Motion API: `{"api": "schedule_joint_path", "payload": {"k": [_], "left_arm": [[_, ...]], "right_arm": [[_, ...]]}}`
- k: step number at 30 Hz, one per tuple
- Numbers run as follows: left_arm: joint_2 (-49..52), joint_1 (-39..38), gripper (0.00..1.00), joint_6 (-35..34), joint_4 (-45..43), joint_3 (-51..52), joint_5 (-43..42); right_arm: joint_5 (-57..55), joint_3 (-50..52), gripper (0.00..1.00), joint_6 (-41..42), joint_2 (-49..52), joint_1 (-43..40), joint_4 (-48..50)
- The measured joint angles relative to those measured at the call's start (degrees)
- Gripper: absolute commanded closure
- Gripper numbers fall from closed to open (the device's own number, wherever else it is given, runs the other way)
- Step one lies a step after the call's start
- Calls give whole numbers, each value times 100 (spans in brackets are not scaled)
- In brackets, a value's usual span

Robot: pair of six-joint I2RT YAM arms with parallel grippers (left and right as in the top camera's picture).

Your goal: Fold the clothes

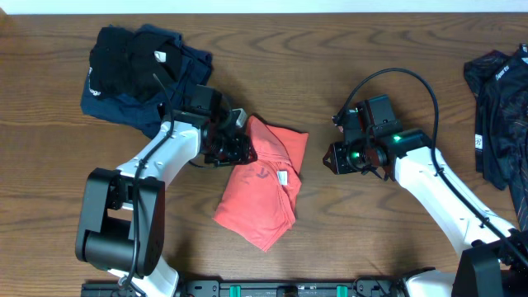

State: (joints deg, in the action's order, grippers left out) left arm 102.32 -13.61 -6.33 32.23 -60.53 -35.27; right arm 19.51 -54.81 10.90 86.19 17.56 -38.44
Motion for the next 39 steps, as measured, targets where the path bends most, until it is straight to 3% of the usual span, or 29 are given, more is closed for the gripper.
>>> {"api": "schedule_joint_path", "payload": {"k": [2, 5, 10, 25, 27, 30, 31, 39], "left_arm": [[0, 2, 79, 35, -31, 0, -149], [-9, 0, 80, 57, -31, -2, -356], [-201, 0, 56, 42, -11, -2, -330], [-376, -367, 57, 61, -210, -2, 22], [-376, -483, 65, 57, -212, -2, 118], [-376, -623, 90, 79, -212, -2, 225], [-376, -647, 94, 70, -212, -2, 249], [-463, -671, 94, 55, 144, -144, 293]], "right_arm": [[-2, 0, 71, 0, 0, 0, -2], [-2, 0, 71, 0, 0, 0, -4], [-2, 0, 71, 0, 0, 0, -11], [-2, 0, 73, 0, 0, 0, -9], [-2, 0, 73, 0, 0, 0, -9], [-2, 0, 74, 0, 0, 0, -11], [-2, 0, 74, 0, 0, 0, -11], [-17, 0, 78, 15, 0, -46, -105]]}}
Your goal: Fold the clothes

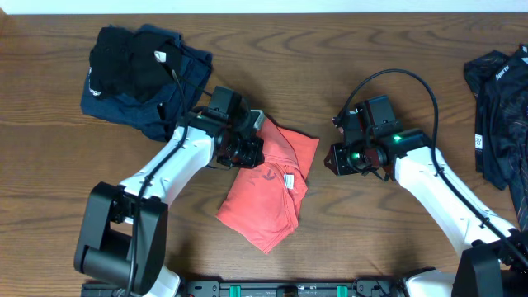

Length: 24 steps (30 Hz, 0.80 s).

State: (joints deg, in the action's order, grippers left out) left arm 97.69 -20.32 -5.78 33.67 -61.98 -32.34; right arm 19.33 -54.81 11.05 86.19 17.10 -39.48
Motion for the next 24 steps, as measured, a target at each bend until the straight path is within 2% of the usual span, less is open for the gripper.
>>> {"api": "schedule_joint_path", "payload": {"k": [8, 16, 17, 18, 19, 20, 21, 24], "left_arm": [[-695, -328, 94, -216, -391, -177, 7], [-234, -1410, 94, -409, -1362, -177, 417], [-122, -1554, 91, -431, -1513, -177, 433], [-2, -1707, 83, -437, -1613, -177, 459], [94, -1843, 61, -435, -1657, -177, 492], [160, -1963, 32, -455, -1672, -177, 542], [195, -2044, 19, -479, -1679, -175, 568], [164, -2133, 14, -498, -1611, -177, 601]], "right_arm": [[-79, 0, 82, 232, 0, -575, 2], [-94, 0, 82, 297, 0, -815, -55], [-94, 0, 82, 299, 0, -815, -57], [-94, 0, 82, 302, 0, -815, -57], [-94, 0, 82, 302, 0, -815, -59], [-94, 0, 82, 299, 0, -815, -61], [-92, 0, 80, 302, 0, -815, -72], [-92, 0, 74, 337, 0, -815, -101]]}}
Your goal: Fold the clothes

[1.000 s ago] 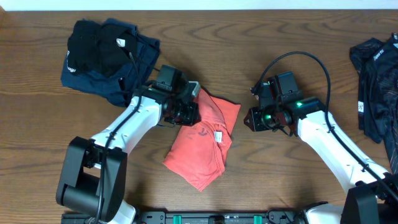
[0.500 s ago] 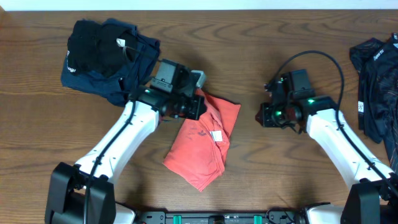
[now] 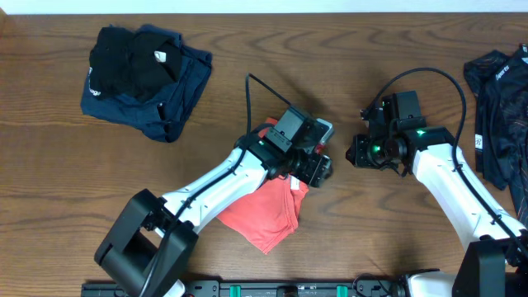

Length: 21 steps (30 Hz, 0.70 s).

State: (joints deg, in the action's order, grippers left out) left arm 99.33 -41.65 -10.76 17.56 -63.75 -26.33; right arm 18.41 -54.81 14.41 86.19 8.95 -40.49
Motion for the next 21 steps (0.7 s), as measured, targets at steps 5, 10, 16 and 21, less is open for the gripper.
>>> {"api": "schedule_joint_path", "payload": {"k": [5, 10, 16, 21], "left_arm": [[-420, 262, 5, -15, 695, -7, 101], [-1401, 850, 0, -11, 1294, -103, 236], [-2347, 1720, 1, 9, 2109, -267, 323], [-2330, 1980, 1, 101, 2785, -264, 363]], "right_arm": [[173, 0, 67, -35, 0, 0, 136], [1029, 0, 62, -275, 0, 33, 704], [1172, 0, 54, -31, 15, 555, 1038], [968, 0, 48, 385, 343, 1300, 1488]]}}
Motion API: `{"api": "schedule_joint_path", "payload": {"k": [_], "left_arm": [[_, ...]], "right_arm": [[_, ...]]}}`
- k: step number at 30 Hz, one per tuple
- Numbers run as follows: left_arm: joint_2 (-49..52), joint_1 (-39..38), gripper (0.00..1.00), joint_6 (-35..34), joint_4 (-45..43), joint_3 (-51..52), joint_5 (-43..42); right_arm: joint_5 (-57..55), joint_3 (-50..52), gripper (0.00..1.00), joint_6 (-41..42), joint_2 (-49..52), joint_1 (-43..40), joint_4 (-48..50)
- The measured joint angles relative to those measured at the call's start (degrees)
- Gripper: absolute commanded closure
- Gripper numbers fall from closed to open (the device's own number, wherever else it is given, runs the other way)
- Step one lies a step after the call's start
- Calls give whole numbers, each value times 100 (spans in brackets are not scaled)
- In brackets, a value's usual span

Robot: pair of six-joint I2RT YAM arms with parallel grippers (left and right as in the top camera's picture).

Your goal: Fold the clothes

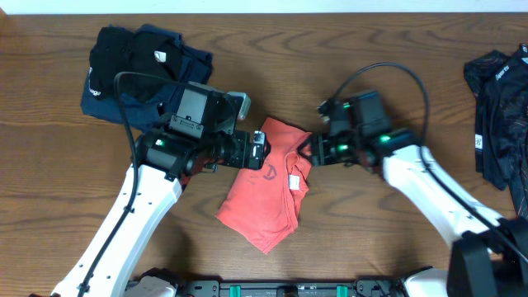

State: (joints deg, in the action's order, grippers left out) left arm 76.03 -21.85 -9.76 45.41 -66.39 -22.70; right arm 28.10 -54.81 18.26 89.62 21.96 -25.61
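A coral-red shirt [268, 190] lies folded in the middle of the table, with a white label showing near its right edge. My left gripper [258, 152] sits at the shirt's upper left edge, its fingers apart over the cloth. From the right, my right gripper [307, 153] reaches the shirt's upper right edge; its dark fingers blend together there, so their state is unclear. Nothing is lifted off the table.
A pile of folded dark blue and black clothes [140, 78] lies at the back left, just behind my left arm. More dark clothes [499, 115] lie loose at the right edge. The wooden table [396, 66] shows bare at the back middle.
My left arm was stretched across the shirt with its gripper past the right edge; now the gripper is back at the upper left edge. My right gripper has moved left onto the shirt's right edge.
First my left gripper was at the shirt's upper left corner, with the right gripper waiting apart on the right. Then the left gripper stood slightly further right, then across the shirt at its right side. Now both grippers stand at the shirt's upper edges.
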Motion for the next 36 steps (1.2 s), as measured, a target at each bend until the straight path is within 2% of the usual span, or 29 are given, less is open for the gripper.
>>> {"api": "schedule_joint_path", "payload": {"k": [2, 3, 5, 6, 11, 16, 17, 18, 19, 20, 22, 24, 25, 26, 27, 29, 32, 36], "left_arm": [[42, 7, 1, 68, 136, 0, 26], [61, 4, 2, 85, 186, 2, 46], [74, 4, 1, 111, 289, 2, 90], [74, 4, 1, 122, 328, 2, 120], [74, 4, 2, 212, 435, 4, 219], [74, 4, 2, 234, 437, 4, 243], [74, 4, 2, 234, 433, 9, 251], [74, 4, 2, 234, 428, 17, 256], [74, 4, 2, 234, 428, 33, 258], [74, 4, 2, 234, 428, 59, 267], [74, 4, 2, 234, 431, 127, 304], [74, 4, 2, 234, 437, 221, 323], [74, 4, 2, 234, 463, 264, 332], [74, 4, 2, 234, 472, 323, 341], [74, 4, 2, 234, 476, 389, 341], [74, 4, 2, 234, 468, 496, 341], [74, 4, 2, 234, 328, 656, 341], [160, 4, 2, 238, -42, 822, 343]], "right_arm": [[-238, 0, 51, 247, 175, 212, 111], [-361, 0, 58, 367, 254, 271, 129], [-566, 0, 92, 616, 398, 313, 103], [-662, 0, 99, 730, 446, 302, 50], [-1220, 0, 99, 942, 446, 68, -345], [-1530, 0, 99, 658, 243, -529, -496], [-1532, 0, 96, 573, 195, -614, -503], [-1537, 0, 84, 501, 155, -680, -518], [-1558, 0, 64, 428, 125, -732, -553], [-1589, 0, 54, 297, 107, -758, -619], [-1659, 0, 52, 144, 107, -765, -739], [-1751, 0, 55, 48, 107, -793, -901], [-1768, 0, 60, 17, 107, -813, -940], [-1773, 0, 72, -33, 105, -857, -1027], [-1755, 0, 76, -87, 105, -876, -1097], [-1550, 0, 76, -223, 103, -944, -1165], [-522, 0, 83, -802, 48, -979, -1056], [566, 0, 99, -1283, -24, -872, -883]]}}
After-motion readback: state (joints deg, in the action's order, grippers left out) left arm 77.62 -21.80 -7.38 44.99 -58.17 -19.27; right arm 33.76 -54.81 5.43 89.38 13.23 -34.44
